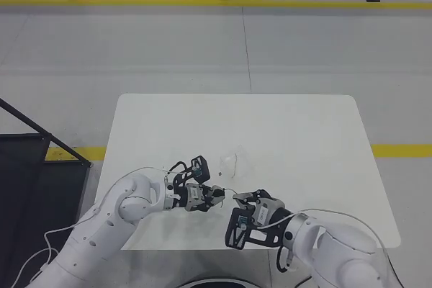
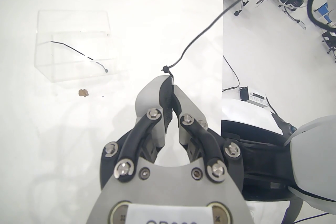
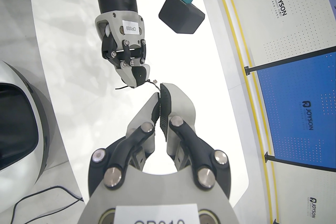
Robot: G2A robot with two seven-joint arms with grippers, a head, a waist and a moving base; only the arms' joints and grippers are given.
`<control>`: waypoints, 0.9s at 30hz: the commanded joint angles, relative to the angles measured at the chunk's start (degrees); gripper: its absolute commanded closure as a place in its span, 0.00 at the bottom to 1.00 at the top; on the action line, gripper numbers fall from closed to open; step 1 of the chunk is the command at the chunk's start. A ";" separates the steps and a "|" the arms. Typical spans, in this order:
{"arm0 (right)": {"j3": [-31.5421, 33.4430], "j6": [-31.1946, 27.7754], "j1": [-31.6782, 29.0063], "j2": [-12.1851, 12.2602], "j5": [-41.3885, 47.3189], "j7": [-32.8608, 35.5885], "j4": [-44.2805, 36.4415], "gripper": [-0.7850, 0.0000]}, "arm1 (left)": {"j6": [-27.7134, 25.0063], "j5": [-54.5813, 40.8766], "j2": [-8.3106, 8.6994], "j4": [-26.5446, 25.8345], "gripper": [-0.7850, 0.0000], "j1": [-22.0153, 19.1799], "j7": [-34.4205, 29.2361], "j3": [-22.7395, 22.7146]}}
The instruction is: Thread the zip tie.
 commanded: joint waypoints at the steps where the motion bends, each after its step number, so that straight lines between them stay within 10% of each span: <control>1: -0.50 -0.77 0.27 -0.03 -0.27 0.47 0.05 1.00 | 0.09 0.04 0.01 0.02 1.00 0.01 0.03 0.00; 27: -5.97 -1.85 4.36 -1.13 -0.61 5.69 2.80 1.00 | -0.17 0.42 0.13 0.20 1.00 0.11 1.28 -0.09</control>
